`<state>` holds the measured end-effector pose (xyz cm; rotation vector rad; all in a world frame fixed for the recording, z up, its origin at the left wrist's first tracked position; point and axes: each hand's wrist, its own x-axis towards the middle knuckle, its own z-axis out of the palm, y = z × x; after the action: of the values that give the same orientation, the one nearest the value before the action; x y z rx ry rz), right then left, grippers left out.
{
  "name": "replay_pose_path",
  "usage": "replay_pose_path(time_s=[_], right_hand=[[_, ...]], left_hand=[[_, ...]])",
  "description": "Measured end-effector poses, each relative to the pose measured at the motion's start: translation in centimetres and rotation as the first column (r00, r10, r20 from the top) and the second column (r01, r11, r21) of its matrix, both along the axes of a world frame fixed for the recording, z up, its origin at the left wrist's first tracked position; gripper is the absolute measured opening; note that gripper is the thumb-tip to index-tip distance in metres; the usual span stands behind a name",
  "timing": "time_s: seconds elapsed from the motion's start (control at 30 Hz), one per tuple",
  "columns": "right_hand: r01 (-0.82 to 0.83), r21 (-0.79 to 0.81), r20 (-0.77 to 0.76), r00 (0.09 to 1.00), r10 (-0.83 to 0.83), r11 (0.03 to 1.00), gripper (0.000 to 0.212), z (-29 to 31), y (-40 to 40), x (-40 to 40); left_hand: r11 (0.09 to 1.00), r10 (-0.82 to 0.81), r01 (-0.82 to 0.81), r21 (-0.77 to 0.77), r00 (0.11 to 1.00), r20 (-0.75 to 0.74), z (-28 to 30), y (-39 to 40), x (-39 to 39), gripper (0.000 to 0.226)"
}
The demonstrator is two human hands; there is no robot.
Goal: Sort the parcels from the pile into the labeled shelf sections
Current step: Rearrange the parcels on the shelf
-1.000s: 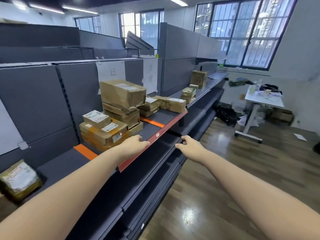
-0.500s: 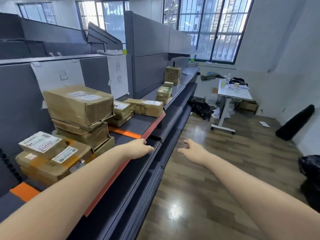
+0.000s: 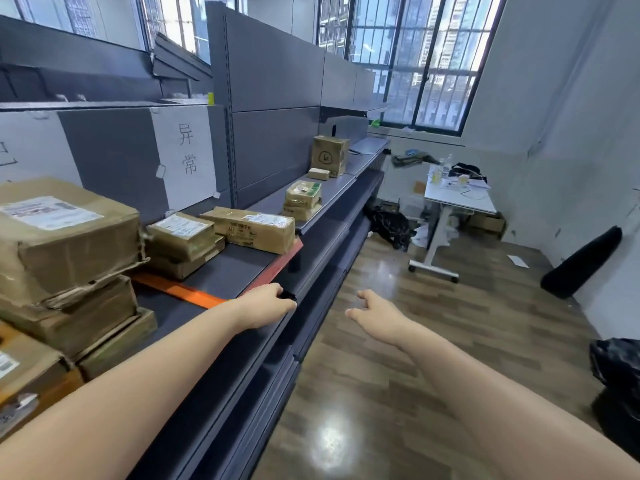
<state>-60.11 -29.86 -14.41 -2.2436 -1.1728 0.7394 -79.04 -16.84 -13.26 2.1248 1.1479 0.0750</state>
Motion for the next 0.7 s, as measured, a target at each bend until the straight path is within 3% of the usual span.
replay_pose_path(time_s=[0.17, 0.7], right_hand=[[-0.039, 0.005, 0.001, 0.999, 0.039, 0.999, 0.064, 0.5, 3.1, 7.3], [-0.091, -0.006, -0.039, 0.995, 0.09, 0.996, 0.062, -0.6, 11.7, 20.4]], left_hand=[[0.997, 0.066, -0.067, 0.027, 0.998, 0.017, 0.6, 2.4, 6.0, 0.066], [0.993, 0.113, -0.114, -0.039, 0.993, -0.019, -0.7, 10.2, 19.8, 0.07]])
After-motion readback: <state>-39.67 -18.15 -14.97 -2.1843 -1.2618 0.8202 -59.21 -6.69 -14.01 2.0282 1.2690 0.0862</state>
